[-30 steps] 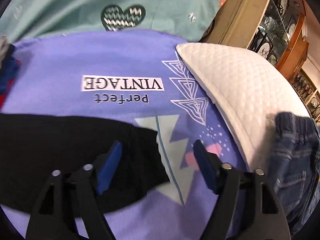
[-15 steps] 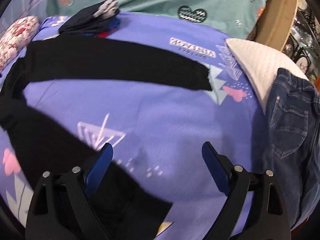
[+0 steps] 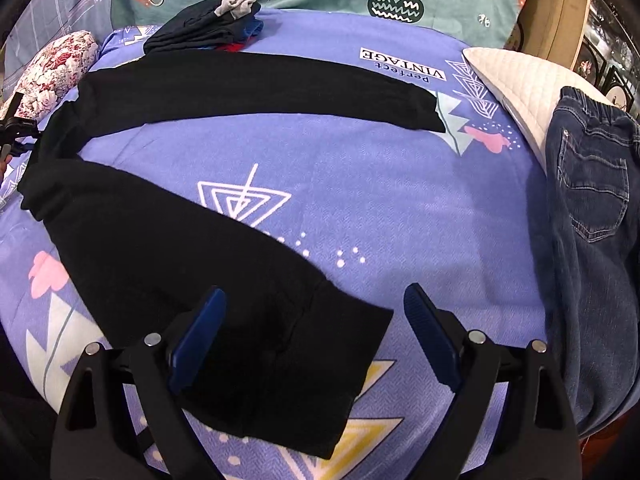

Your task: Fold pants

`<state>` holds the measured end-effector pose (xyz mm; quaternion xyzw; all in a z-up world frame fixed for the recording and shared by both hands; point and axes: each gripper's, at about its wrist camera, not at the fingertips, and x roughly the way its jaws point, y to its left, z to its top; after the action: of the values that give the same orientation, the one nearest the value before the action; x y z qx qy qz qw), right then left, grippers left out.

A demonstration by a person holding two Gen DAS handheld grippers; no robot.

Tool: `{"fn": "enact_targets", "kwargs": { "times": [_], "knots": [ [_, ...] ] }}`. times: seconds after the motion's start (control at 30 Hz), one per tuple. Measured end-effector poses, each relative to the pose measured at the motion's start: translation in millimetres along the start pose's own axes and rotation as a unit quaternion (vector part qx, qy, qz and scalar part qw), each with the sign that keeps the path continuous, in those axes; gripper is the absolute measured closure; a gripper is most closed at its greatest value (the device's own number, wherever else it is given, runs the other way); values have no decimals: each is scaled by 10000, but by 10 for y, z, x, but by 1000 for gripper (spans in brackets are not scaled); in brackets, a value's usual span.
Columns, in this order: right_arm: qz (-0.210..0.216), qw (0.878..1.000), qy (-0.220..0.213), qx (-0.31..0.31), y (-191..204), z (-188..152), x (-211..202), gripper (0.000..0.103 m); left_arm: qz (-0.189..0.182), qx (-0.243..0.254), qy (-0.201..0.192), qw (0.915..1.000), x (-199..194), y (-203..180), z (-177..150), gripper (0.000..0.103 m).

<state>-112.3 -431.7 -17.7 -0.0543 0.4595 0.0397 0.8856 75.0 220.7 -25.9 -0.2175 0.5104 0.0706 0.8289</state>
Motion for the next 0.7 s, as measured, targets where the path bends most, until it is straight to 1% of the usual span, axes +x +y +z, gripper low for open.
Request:
{"fn": "enact_targets", "kwargs": {
  "times": [0.07,0.13,0.2,0.23,0.27,0.3,0.33,0.37,0.4,0.43,0.47,0.53,0.57,0.6,0.63,0.67,0.7],
  "knots": [
    [-27,10000,29,32,-35,-14,24,12,-180,-33,17,9998,-73,22,-73,84],
    [-90,9999,82,95,-93,-21,69,12,-275,51,34,9996,-123,-4,-129,84],
    [-45,9998,118,161,-144,-10,112,12,-215,141,76,9996,-113,-10,-143,84],
    [-10,9997,166,189,-167,7,150,12,-211,57,126,9997,-73,26,-128,81],
    [64,9994,268,211,-190,24,204,16,-259,-19,197,9995,4,4,-50,70],
    [225,9986,429,221,-198,37,269,44,-343,-95,281,9990,65,26,-18,68],
    [383,9971,629,191,-193,49,341,61,-382,-135,243,9989,84,18,-9,68],
    [560,9962,638,192,-188,72,343,79,-423,-169,220,9987,93,2,30,68],
    [647,9958,640,136,-168,99,327,87,-468,-206,196,9985,84,-2,45,83],
    [637,9961,604,-3,-136,145,283,88,-545,-233,183,9981,72,-1,47,87],
    [595,9969,510,-117,-118,190,218,89,-601,-273,142,9977,19,10,49,89],
    [467,9987,25,-224,-143,384,-47,90,-660,-325,-23,9973,-113,0,59,90],
    [416,9987,-208,-203,-182,473,-173,90,-707,-379,-190,9966,-251,11,66,91],
    [273,9978,-572,-196,-229,588,-368,91,-807,-424,-323,9953,-385,23,69,91],
    [117,9939,-1078,-191,-293,725,-645,91,-957,-459,-503,9931,-589,39,60,91],
    [42,9896,-1424,-197,-332,786,-837,91,-1020,-440,-604,9920,-719,41,37,91],
    [-78,9802,-1962,-256,-374,834,-1121,91,-1083,-411,-683,9909,-838,46,-7,91]
  ]
}}
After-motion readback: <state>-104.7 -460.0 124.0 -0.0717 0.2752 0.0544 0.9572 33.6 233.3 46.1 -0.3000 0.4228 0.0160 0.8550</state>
